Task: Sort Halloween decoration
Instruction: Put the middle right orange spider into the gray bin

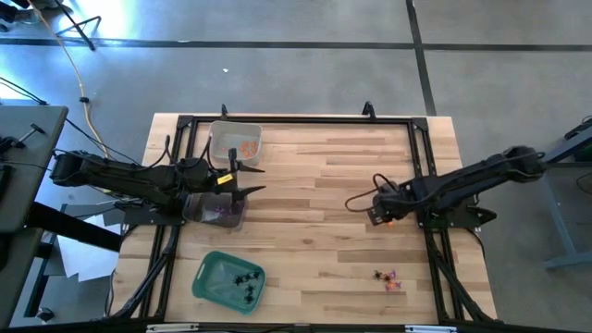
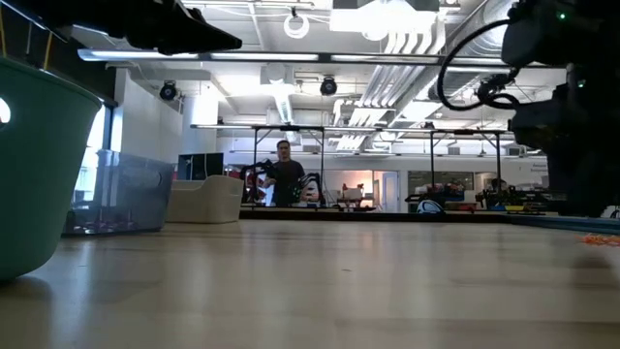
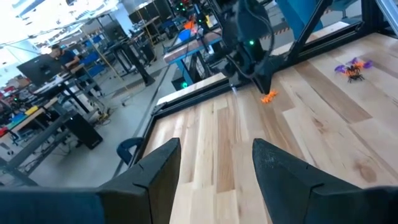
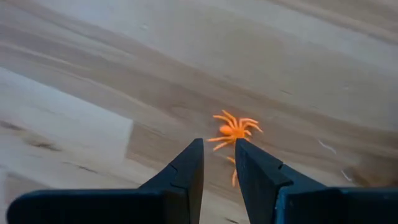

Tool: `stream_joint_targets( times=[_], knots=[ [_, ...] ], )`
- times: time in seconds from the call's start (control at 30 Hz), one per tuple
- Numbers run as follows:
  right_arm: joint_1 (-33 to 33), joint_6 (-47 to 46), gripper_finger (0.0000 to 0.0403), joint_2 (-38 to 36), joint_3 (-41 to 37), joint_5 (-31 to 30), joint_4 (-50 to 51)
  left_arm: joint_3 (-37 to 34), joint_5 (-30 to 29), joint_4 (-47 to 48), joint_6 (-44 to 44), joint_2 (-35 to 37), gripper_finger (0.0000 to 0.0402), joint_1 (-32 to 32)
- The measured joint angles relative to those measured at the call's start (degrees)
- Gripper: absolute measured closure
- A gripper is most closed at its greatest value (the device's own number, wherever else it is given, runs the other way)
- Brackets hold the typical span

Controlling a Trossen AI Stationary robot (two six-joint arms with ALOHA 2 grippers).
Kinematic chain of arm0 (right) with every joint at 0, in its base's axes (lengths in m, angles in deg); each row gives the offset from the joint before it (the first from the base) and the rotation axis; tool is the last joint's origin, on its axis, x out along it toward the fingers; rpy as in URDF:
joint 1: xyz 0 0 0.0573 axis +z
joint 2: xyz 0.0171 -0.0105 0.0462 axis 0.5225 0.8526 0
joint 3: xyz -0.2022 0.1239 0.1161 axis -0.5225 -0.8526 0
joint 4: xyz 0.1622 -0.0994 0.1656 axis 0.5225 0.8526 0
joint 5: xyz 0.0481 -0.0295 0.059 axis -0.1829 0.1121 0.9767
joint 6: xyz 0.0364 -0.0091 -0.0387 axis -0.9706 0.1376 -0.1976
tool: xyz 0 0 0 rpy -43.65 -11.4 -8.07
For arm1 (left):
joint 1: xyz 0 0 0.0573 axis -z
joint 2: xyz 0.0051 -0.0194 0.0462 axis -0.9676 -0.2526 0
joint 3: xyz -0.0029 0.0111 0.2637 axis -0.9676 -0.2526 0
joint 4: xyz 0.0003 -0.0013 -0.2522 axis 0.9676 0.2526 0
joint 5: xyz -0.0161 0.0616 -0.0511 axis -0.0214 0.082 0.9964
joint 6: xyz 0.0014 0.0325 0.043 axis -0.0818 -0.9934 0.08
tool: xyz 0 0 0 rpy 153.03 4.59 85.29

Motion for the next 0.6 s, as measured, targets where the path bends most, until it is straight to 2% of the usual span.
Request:
stream_joint_targets(
  times=[0.4,0.6],
  knots=[
    [1.22,-0.01,0.0316,12.51,0.3,-2.36,-2.94,0.0,0.56,-0.13,-0.81,0.02,0.0216,0.04],
    [1.23,-0.01,0.0316,14.73,0.44,-2.46,-3.27,0.0,0.76,-0.08,-0.81,0.02,0.0216,0.04]
  ],
)
